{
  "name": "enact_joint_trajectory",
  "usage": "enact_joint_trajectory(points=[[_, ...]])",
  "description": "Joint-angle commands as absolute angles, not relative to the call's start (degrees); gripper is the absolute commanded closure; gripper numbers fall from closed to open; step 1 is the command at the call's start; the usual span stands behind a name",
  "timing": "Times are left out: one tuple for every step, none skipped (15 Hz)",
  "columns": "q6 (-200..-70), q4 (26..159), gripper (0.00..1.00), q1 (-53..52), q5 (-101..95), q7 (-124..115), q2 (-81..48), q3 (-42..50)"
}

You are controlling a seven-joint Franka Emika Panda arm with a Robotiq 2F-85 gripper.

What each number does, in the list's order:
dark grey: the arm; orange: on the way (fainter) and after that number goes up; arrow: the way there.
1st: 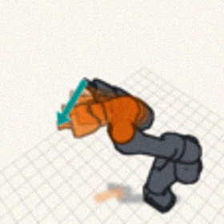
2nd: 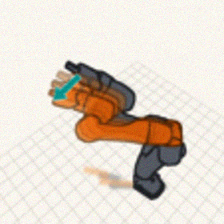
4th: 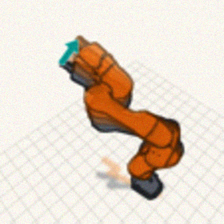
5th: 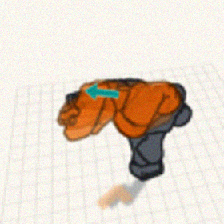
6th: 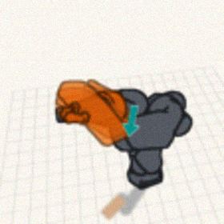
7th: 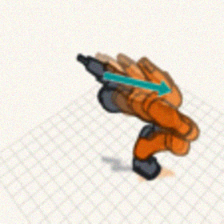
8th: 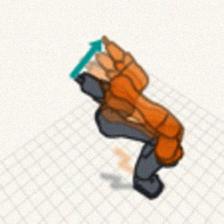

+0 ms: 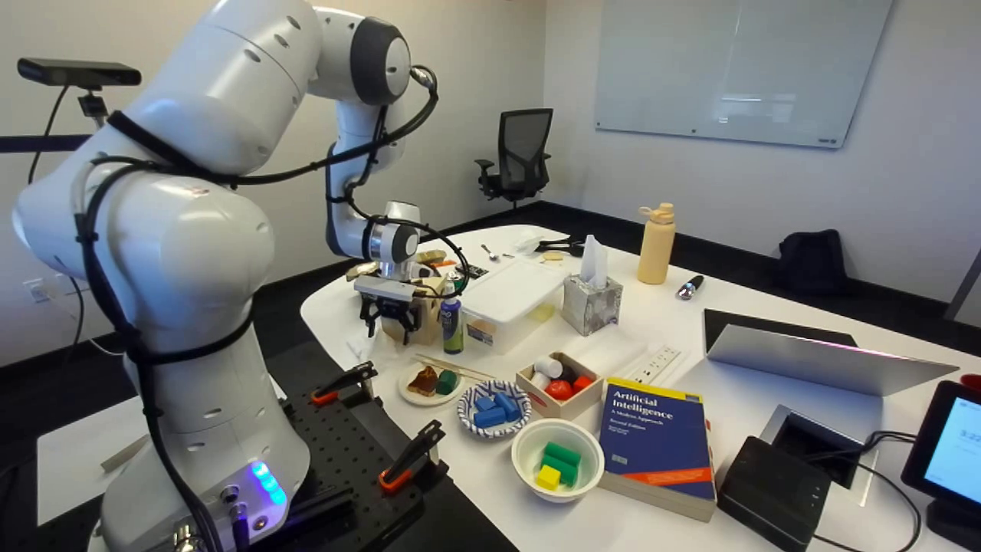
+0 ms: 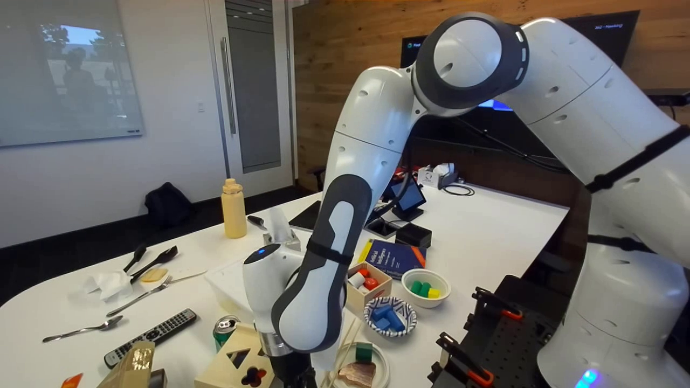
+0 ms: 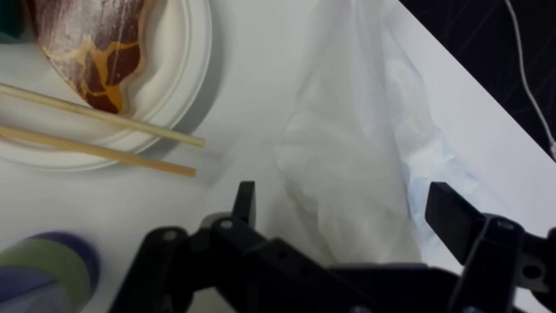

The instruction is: Use the white napkin to wipe the blue book.

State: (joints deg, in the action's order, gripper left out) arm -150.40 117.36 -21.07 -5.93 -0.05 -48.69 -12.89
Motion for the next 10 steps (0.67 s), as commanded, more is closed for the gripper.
enact_joint_trajectory(points=[[-151.3,115.8,0.00,-15.4,-4.7,8.4,-51.7,-17.5],[-151.3,115.5,0.00,-13.9,-4.3,10.6,-52.4,-18.8],[-150.7,115.4,0.00,-12.8,-4.1,12.3,-52.7,-19.8],[-149.8,114.9,0.00,-12.0,-4.1,13.7,-53.2,-20.4],[-149.9,115.0,0.00,-11.2,-4.1,14.7,-53.3,-21.0],[-150.1,115.4,0.00,-11.3,-4.3,14.6,-52.8,-21.0],[-149.8,115.8,0.00,-12.4,-4.7,13.2,-51.9,-20.1],[-149.9,116.5,0.00,-13.5,-5.3,11.8,-50.9,-19.2],[-149.7,116.9,0.00,-14.5,-5.6,10.8,-50.3,-18.5],[-149.9,117.0,0.00,-15.2,-5.8,10.2,-50.2,-18.0]])
